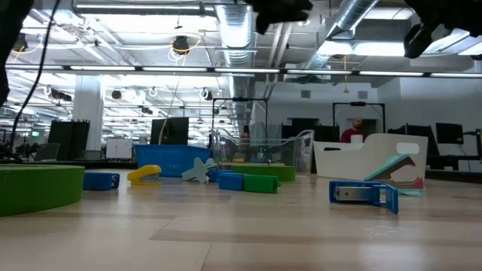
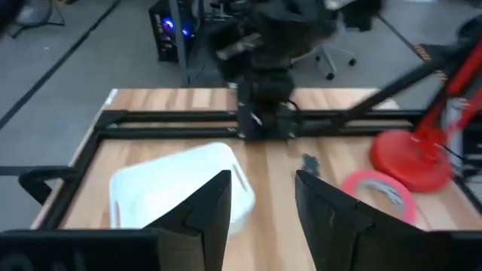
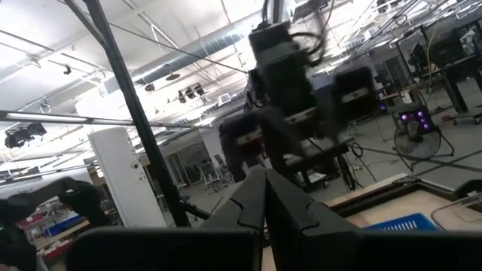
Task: Pick and place Stapler, Stapler remover, tape
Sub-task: Put the top green tape into the transparent bin
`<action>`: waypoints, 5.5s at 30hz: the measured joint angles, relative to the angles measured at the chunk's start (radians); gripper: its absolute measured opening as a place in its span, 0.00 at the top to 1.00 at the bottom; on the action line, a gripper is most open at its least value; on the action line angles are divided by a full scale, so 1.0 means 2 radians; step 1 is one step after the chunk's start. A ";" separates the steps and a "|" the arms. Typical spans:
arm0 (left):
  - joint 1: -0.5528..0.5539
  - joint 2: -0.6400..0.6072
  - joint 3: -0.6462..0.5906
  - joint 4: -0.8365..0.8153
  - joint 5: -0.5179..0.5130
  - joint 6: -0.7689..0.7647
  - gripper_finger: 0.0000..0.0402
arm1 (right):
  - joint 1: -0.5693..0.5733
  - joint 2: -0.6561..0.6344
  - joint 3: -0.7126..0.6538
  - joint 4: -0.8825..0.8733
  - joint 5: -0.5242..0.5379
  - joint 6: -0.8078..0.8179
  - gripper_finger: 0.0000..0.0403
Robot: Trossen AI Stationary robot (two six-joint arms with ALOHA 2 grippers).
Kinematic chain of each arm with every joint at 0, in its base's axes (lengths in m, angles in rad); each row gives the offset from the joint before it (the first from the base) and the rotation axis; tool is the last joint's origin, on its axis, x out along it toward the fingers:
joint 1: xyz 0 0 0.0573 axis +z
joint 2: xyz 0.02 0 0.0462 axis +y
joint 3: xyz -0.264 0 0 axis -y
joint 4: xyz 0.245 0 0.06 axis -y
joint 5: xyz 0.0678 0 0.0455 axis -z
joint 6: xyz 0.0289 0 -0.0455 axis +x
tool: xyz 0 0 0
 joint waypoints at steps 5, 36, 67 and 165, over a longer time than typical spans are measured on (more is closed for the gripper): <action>-0.011 -0.079 -0.090 -0.003 -0.020 -0.002 0.65 | 0.000 0.000 0.000 -0.006 0.000 0.000 1.00; -0.027 -0.223 -0.296 0.003 -0.067 0.000 0.29 | 0.001 0.000 0.000 -0.014 0.000 0.000 1.00; -0.046 -0.037 -0.210 -0.026 -0.098 0.070 0.25 | 0.001 0.000 0.000 -0.034 0.013 0.000 1.00; -0.027 -0.046 -0.225 0.043 -0.091 0.118 0.80 | 0.001 0.000 0.000 -0.064 0.013 0.000 1.00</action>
